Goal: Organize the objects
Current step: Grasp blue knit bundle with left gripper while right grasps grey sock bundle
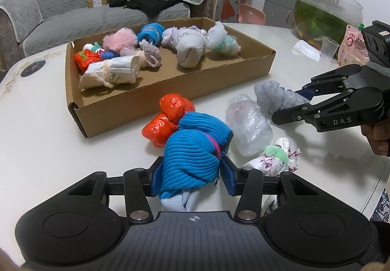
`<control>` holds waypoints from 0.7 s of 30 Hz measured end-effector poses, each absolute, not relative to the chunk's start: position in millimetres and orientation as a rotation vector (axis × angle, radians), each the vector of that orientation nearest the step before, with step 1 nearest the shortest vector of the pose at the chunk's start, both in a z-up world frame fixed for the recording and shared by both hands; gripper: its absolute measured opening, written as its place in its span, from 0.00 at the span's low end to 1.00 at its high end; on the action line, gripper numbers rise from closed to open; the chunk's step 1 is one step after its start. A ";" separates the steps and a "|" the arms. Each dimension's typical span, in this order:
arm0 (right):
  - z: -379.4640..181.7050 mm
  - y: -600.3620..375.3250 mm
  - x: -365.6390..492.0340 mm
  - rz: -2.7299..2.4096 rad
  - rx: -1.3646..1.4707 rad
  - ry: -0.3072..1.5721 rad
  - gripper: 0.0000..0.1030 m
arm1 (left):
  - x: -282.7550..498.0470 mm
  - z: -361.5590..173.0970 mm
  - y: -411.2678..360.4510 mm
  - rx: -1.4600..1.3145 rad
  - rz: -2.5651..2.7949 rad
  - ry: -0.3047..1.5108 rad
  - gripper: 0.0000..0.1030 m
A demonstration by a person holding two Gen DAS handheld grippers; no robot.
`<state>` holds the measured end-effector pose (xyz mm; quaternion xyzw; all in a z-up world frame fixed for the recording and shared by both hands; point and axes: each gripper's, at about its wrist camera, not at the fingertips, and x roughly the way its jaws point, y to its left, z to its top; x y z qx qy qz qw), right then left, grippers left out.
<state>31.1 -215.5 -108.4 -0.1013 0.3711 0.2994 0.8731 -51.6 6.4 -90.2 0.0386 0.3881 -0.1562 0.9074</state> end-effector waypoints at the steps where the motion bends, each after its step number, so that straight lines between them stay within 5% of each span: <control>1: -108.9 -216.3 30.0 0.629 -0.210 0.775 0.30 | -52.2 -90.4 6.4 0.082 -0.324 0.800 0.52; 9: -104.9 -234.6 21.6 0.620 -0.185 0.770 0.29 | -69.8 -76.4 15.6 0.073 -0.324 0.773 0.50; 21: -40.2 -266.1 28.4 0.591 -0.189 0.631 0.29 | -72.3 11.7 68.0 0.136 -0.198 0.667 0.50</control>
